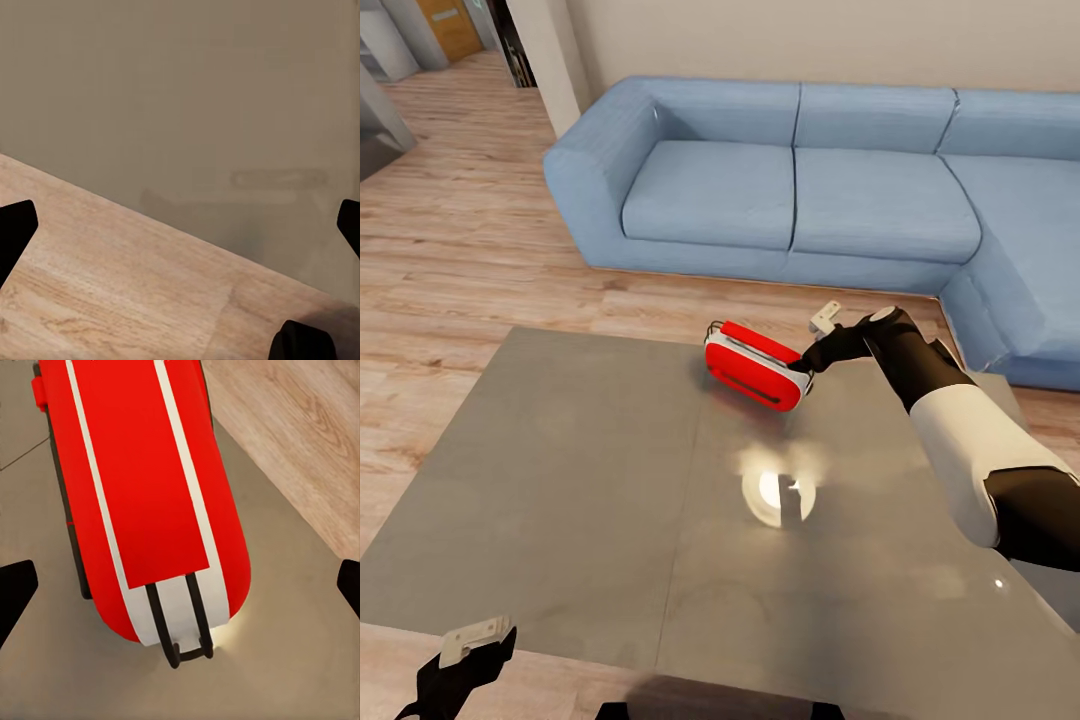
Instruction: Turn on the radio receiver that's on the table in the living room.
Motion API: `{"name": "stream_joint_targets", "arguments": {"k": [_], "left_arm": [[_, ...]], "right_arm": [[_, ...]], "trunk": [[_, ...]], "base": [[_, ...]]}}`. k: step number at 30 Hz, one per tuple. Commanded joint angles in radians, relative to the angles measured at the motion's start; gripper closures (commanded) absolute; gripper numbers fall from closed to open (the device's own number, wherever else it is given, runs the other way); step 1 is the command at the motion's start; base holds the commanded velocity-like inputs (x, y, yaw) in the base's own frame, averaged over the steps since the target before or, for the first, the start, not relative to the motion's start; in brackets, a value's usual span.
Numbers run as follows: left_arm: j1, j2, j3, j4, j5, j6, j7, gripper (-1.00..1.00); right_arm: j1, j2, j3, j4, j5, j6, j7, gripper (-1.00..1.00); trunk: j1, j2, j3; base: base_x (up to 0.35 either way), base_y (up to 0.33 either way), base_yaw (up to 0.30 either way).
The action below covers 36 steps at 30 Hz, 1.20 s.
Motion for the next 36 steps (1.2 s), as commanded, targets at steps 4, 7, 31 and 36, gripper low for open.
{"name": "stream_joint_targets", "arguments": {"k": [4,7,31,36], "left_arm": [[0.0,0.0,0.0,0.0,0.0,0.0,0.0,-1.0],[0.0,0.0,0.0,0.0,0.0,0.0,0.0,-1.0],[0.0,0.0,0.0,0.0,0.0,0.0,0.0,-1.0],[0.0,0.0,0.0,0.0,0.0,0.0,0.0,-1.0]], "right_arm": [[0.0,0.001,0.0,0.0,0.0,0.0,0.0,-1.0],[0.0,0.001,0.0,0.0,0.0,-0.002,-0.001,-1.0],[0.0,0.002,0.001,0.004,-0.002,-0.017,-0.012,-1.0],[0.0,0.002,0.001,0.004,-0.002,-0.016,-0.012,-1.0]], "trunk": [[0.0,0.0,0.0],[0.0,0.0,-0.002],[0.0,0.0,-0.011],[0.0,0.0,-0.011]], "base": [[0.0,0.0,0.0],[0.0,0.0,0.0],[0.0,0.0,0.0],[0.0,0.0,0.0]]}}
